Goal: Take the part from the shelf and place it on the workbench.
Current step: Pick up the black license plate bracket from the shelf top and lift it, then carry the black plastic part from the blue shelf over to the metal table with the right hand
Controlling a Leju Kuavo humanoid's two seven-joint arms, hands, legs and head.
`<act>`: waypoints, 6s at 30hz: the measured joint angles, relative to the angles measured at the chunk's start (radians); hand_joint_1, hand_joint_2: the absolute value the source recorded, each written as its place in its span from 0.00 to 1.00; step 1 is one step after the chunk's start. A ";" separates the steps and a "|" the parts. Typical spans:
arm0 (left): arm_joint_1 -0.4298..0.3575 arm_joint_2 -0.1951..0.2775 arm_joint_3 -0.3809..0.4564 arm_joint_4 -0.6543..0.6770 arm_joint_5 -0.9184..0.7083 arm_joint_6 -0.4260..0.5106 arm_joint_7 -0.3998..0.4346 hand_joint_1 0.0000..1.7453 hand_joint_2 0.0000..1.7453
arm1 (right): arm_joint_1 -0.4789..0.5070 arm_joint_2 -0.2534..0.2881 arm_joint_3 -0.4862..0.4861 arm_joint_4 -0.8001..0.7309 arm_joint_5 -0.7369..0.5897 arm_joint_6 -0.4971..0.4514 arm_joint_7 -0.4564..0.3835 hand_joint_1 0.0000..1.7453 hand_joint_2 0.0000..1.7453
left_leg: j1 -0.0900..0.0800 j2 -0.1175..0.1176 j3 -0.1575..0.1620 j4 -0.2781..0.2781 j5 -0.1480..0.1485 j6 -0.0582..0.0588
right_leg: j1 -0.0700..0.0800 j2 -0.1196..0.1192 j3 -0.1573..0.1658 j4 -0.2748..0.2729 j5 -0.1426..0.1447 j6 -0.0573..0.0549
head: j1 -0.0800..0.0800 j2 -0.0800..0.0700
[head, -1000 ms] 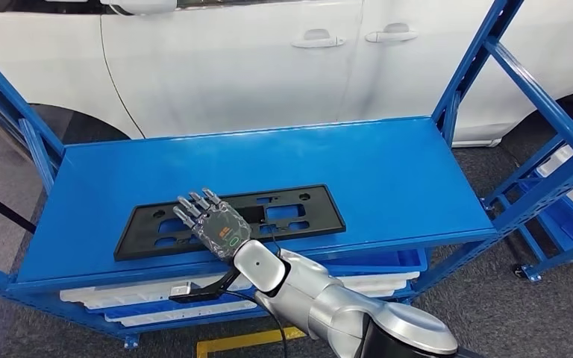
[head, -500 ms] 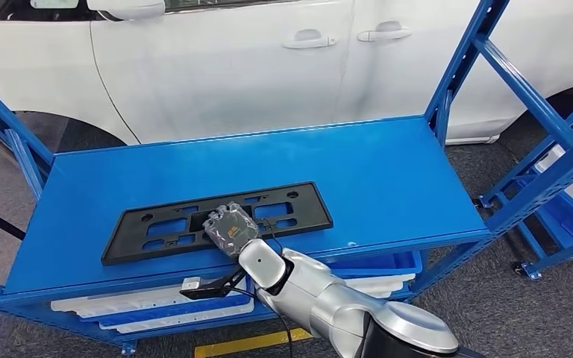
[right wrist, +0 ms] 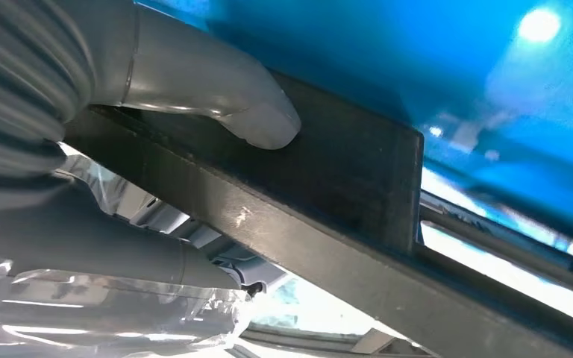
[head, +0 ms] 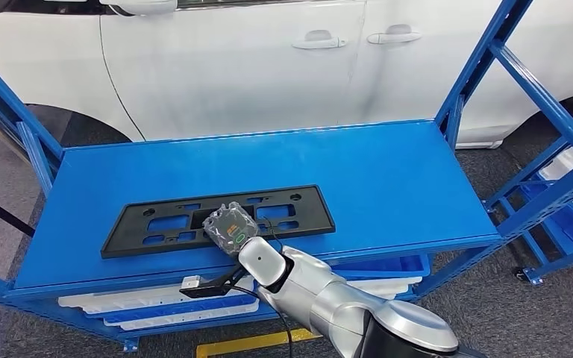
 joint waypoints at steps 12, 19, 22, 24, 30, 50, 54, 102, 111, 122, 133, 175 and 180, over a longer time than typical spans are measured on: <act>-0.001 0.002 0.025 0.000 0.040 0.017 -0.029 0.00 1.00 | 0.019 -0.057 -0.337 -0.145 -0.384 -0.187 -0.445 1.00 1.00 | 0.006 0.005 -0.114 0.233 -0.090 -0.045 | -0.002 -0.002 0.036 -0.066 0.014 -0.026 | 0.000 0.000; -0.002 0.006 0.059 0.000 0.066 -0.012 -0.055 0.00 1.00 | 0.173 -0.224 -0.696 -0.838 -1.019 0.123 -0.725 1.00 1.00 | 0.004 -0.008 -0.017 0.015 0.000 -0.012 | 0.002 -0.009 0.024 -0.034 -0.010 0.007 | 0.000 0.000; 0.004 0.006 0.071 0.000 0.071 -0.028 -0.066 0.00 1.00 | 0.252 -0.298 -0.787 -1.129 -1.257 0.320 -0.762 1.00 1.00 | 0.007 -0.007 -0.014 0.009 0.004 0.006 | -0.004 -0.007 -0.005 0.035 -0.063 0.026 | 0.000 0.000; 0.004 0.007 0.078 0.000 0.075 -0.026 -0.065 0.00 1.00 | 0.316 -0.341 -0.821 -1.284 -1.405 0.473 -0.757 1.00 1.00 | 0.006 -0.005 -0.014 0.009 0.005 0.010 | -0.007 -0.005 -0.065 0.165 -0.130 0.035 | 0.000 0.000; 0.002 0.007 0.098 0.000 0.078 -0.015 -0.040 0.00 1.00 | 0.425 -0.416 -0.882 -1.491 -1.610 0.750 -0.696 1.00 1.00 | 0.003 -0.005 -0.014 0.009 0.005 0.009 | -0.007 -0.005 0.001 0.031 -0.035 0.026 | 0.000 0.000; -0.001 0.030 0.130 -0.001 0.068 0.057 0.106 0.00 1.00 | 0.626 -0.464 -0.869 -1.463 -1.552 0.846 -0.777 1.00 1.00 | -0.010 0.000 0.095 -0.015 -0.079 0.000 | -0.001 -0.013 -0.048 -0.047 0.093 0.011 | 0.000 0.000; -0.002 0.038 0.134 -0.001 0.068 0.071 0.142 0.00 1.00 | 0.673 -0.490 -0.867 -1.459 -1.532 0.843 -0.845 1.00 1.00 | -0.002 0.010 0.062 -0.023 -0.033 0.022 | -0.009 -0.005 -0.086 0.037 -0.004 0.034 | 0.000 0.000; 0.018 0.060 0.204 -0.010 0.036 0.227 0.298 0.00 1.00 | 0.899 -0.539 -1.064 -1.649 -1.325 0.774 -0.879 1.00 1.00 | -0.001 0.016 -0.097 0.211 -0.134 -0.035 | -0.010 -0.013 0.083 -0.082 -0.011 -0.021 | -0.002 0.000; 0.017 0.068 0.217 -0.014 0.036 0.227 0.297 0.00 1.00 | 0.868 -0.540 -1.022 -1.594 -1.346 0.772 -0.877 1.00 1.00 | -0.012 0.016 0.132 -0.051 -0.080 -0.007 | 0.000 -0.018 -0.008 -0.061 0.066 0.006 | -0.002 0.000; 0.019 0.066 0.224 -0.016 0.036 0.229 0.297 0.00 1.00 | 0.864 -0.570 -1.018 -1.561 -1.397 0.809 -0.878 1.00 1.00 | -0.007 0.022 0.016 -0.036 0.010 0.011 | -0.013 -0.009 0.049 0.064 -0.058 0.031 | -0.002 0.000; 0.027 0.068 0.224 -0.016 -0.018 0.226 0.298 0.00 1.00 | 0.874 -0.564 -1.073 -1.554 -1.408 1.041 -0.880 1.00 1.00 | -0.006 0.018 -0.085 0.238 -0.157 -0.035 | -0.008 -0.015 0.068 -0.080 -0.002 -0.023 | -0.002 0.000; 0.013 0.114 0.227 -0.019 -0.073 0.229 0.297 0.00 1.00 | 0.681 -0.519 -0.891 -1.422 -1.407 0.832 -0.878 1.00 1.00 | -0.002 0.011 0.098 -0.039 -0.059 0.007 | -0.012 -0.014 -0.049 -0.022 0.046 0.027 | -0.002 0.000; 0.014 0.111 0.230 -0.019 -0.076 0.230 0.306 0.00 1.00 | 0.694 -0.526 -0.877 -1.389 -1.386 0.808 -0.878 1.00 1.00 | -0.003 0.014 0.043 -0.038 -0.010 0.015 | -0.016 -0.010 -0.108 0.229 -0.113 0.041 | -0.002 0.000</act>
